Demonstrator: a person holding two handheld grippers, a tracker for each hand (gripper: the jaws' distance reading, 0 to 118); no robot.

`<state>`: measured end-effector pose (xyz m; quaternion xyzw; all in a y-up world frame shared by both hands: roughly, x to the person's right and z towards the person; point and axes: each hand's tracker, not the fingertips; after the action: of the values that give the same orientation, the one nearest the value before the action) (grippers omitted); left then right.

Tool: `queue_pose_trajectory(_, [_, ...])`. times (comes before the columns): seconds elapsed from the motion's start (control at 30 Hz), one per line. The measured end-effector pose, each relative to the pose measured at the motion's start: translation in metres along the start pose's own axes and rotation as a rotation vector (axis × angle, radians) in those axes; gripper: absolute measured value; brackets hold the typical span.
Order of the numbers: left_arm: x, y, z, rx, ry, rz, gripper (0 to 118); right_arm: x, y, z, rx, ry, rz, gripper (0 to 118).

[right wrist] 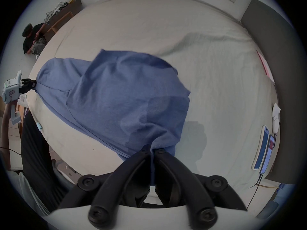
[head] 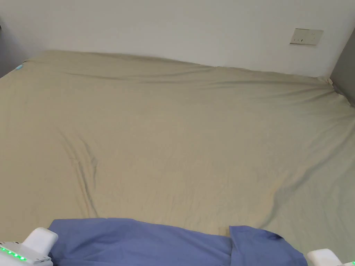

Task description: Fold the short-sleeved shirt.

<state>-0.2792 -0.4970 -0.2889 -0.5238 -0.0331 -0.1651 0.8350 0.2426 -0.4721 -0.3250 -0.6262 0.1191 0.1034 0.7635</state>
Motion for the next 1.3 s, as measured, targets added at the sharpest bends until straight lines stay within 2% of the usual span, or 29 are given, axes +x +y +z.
queue_pose_trajectory(0.27, [0.002, 0.006, -0.022, -0.051, -0.014, -0.032, 2, -0.006, 0.009, -0.029, -0.077, -0.017, 0.021, 6])
queue_pose_trajectory(0.3, [0.001, 0.008, -0.02, -0.054, -0.021, -0.038, 2, -0.006, 0.011, -0.026, -0.086, -0.018, 0.024, 8])
queue_pose_trajectory(0.33, [-0.001, 0.01, -0.015, -0.057, -0.032, -0.033, 9, -0.005, 0.013, -0.019, -0.085, -0.022, 0.024, 18])
queue_pose_trajectory(0.37, [-0.005, 0.014, -0.011, -0.05, -0.031, -0.018, 20, -0.006, 0.015, -0.01, -0.076, -0.031, 0.019, 39])
queue_pose_trajectory(0.4, [-0.008, 0.018, -0.007, -0.035, -0.009, 0.002, 43, -0.005, 0.017, 0.0, -0.063, -0.051, 0.01, 71])
queue_pose_trajectory(0.43, [-0.013, 0.024, 0.0, -0.005, 0.019, 0.019, 82, -0.005, 0.021, 0.013, -0.034, -0.082, 0.006, 103])
queue_pose_trajectory(0.47, [-0.017, 0.03, 0.012, 0.036, -0.001, 0.044, 106, -0.007, 0.025, 0.03, 0.029, -0.079, 0.011, 108])
queue_pose_trajectory(0.5, [-0.021, 0.037, 0.027, 0.08, -0.02, 0.068, 114, -0.01, 0.03, 0.05, 0.099, -0.074, 0.024, 108])
queue_pose_trajectory(0.6, [-0.03, 0.069, 0.087, 0.285, -0.039, 0.188, 111, -0.023, 0.049, 0.108, 0.321, -0.1, 0.024, 108])
queue_pose_trajectory(0.63, [-0.028, 0.078, 0.112, 0.402, -0.016, 0.227, 111, -0.031, 0.054, 0.13, 0.42, -0.117, 0.016, 108])
queue_pose_trajectory(0.77, [-0.004, 0.106, 0.203, 0.764, 0.046, 0.296, 111, -0.07, 0.063, 0.185, 0.783, -0.183, -0.048, 108])
queue_pose_trajectory(0.83, [0.012, 0.116, 0.228, 0.857, 0.096, 0.302, 109, -0.092, 0.063, 0.199, 0.92, -0.2, -0.046, 105])
queue_pose_trajectory(0.9, [0.03, 0.126, 0.245, 0.92, 0.128, 0.301, 97, -0.114, 0.063, 0.204, 1.009, -0.248, -0.027, 99])
queue_pose_trajectory(0.97, [0.048, 0.129, 0.254, 0.967, 0.156, 0.294, 64, -0.132, 0.061, 0.209, 1.075, -0.279, -0.019, 79])
queue_pose_trajectory(1.0, [0.053, 0.131, 0.249, 0.976, 0.183, 0.282, 50, -0.14, 0.06, 0.211, 1.101, -0.277, -0.009, 62])
queue_pose_trajectory(1.07, [0.072, 0.133, 0.245, 1.0, 0.264, 0.259, 39, -0.153, 0.061, 0.211, 1.133, -0.279, 0.013, 49])
queue_pose_trajectory(1.1, [0.078, 0.132, 0.244, 1.009, 0.267, 0.243, 39, -0.159, 0.061, 0.21, 1.149, -0.286, 0.027, 49])
queue_pose_trajectory(1.13, [0.081, 0.13, 0.241, 1.014, 0.253, 0.237, 28, -0.166, 0.061, 0.208, 1.16, -0.315, 0.037, 19])
queue_pose_trajectory(1.17, [0.086, 0.129, 0.24, 1.013, 0.248, 0.235, 20, -0.168, 0.062, 0.204, 1.164, -0.316, 0.048, 8])
queue_pose_trajectory(1.23, [0.093, 0.127, 0.239, 1.024, 0.244, 0.228, 1, -0.175, 0.064, 0.202, 1.14, -0.327, 0.081, 2])
queue_pose_trajectory(1.3, [0.094, 0.125, 0.237, 1.025, 0.231, 0.221, 0, -0.177, 0.064, 0.199, 1.135, -0.313, 0.082, 2])
